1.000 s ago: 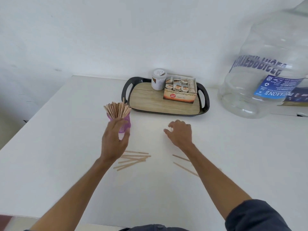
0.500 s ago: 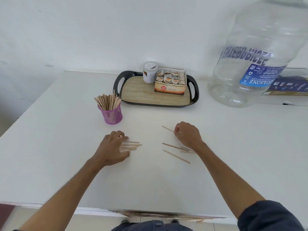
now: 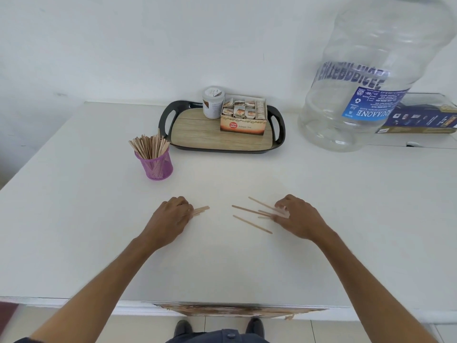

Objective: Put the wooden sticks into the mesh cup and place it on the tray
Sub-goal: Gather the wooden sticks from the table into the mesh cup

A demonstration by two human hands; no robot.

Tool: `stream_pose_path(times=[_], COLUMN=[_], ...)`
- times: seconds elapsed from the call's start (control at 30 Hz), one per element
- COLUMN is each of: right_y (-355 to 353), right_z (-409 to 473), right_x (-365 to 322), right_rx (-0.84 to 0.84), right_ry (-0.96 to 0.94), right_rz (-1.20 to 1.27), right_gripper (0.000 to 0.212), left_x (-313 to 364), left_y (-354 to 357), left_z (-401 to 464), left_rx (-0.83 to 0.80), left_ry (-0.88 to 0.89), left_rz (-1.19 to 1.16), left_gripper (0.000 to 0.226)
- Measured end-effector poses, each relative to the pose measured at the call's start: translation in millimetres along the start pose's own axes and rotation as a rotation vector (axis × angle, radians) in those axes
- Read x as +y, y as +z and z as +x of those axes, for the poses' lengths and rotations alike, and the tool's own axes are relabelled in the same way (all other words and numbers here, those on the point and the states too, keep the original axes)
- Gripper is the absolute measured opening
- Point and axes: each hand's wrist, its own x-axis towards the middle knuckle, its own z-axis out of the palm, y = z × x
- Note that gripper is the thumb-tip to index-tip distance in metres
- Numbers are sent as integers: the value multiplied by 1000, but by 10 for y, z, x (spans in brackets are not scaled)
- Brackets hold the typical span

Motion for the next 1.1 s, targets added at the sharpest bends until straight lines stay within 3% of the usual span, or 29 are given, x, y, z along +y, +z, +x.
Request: stream_pose_path(times=[0.17,0.33,0.43,0.5,0.83,0.97,1.1], right_y=[208,326,338,339,246,265,293], right_z=[-79,-22,-12,-13,100,112,105], right_x=[-170,-344,-407,-429,-593,-662,-677], right_rx=[2,89,118,117,106,93,81], right_ry=[-50,-117,-146,-161,-196,-193,-175], right_rz=[-10,2,-3,-14,-184,-333,-328], right_gripper=[68,40,27,26,23,19,19], left_x=[136,181,181,168,230,260,306], left_y=[61,77,54,33,9,60,75], left_z=[43,70,73,56,6,4,-6], left_rx=[-14,-42,-58,-59,41,45,19], left_ry=[17,12,2,-11,110,100,108], left_rz=[-26,-21,-5,16,185,253,356], left_gripper=[11,11,27,33,4,5,14])
